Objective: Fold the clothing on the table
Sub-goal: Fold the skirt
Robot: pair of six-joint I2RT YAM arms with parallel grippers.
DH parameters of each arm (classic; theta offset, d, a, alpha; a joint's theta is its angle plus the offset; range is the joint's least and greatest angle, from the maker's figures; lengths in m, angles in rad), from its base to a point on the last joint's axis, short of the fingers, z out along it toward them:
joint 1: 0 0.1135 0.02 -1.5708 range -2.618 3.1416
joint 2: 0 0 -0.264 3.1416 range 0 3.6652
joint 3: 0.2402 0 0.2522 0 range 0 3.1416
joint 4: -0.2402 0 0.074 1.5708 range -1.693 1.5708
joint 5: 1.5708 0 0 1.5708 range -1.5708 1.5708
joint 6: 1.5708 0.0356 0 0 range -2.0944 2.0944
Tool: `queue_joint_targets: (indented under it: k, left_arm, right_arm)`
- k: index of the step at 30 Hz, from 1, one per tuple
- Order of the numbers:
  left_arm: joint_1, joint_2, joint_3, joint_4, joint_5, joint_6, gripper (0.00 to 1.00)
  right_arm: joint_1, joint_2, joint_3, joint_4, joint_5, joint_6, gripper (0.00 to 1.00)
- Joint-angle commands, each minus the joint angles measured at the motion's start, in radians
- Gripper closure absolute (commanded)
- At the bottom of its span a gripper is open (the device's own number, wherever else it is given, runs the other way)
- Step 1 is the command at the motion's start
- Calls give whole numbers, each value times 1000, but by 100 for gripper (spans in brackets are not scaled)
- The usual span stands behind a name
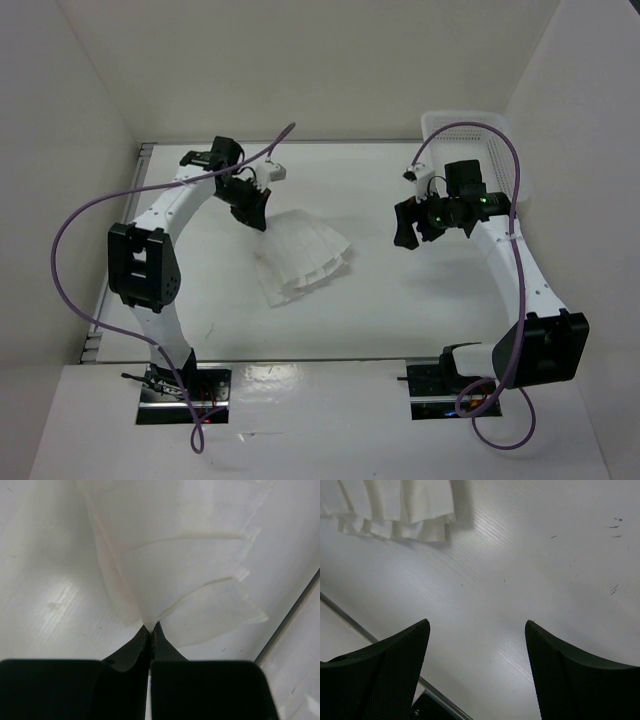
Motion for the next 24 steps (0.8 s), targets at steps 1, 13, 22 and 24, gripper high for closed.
queue_joint_targets:
  k: [1,13,22,24]
  left_arm:
    - [0,-49,127,-91,7,33,100]
    - [-9,4,-3,-57,2,39,100]
    - [-9,-36,-149,-36,-7,19,87]
    - [-9,-47,-170,-24,-7,7,72]
  right_arm:
    - [-8,-29,-7,41,-11,5,19]
    - [-17,-29,-16,41,-1,5,19]
    - [-17,-29,-25,50,-1,5,19]
    - [-17,-29,-25,50,-11,5,18]
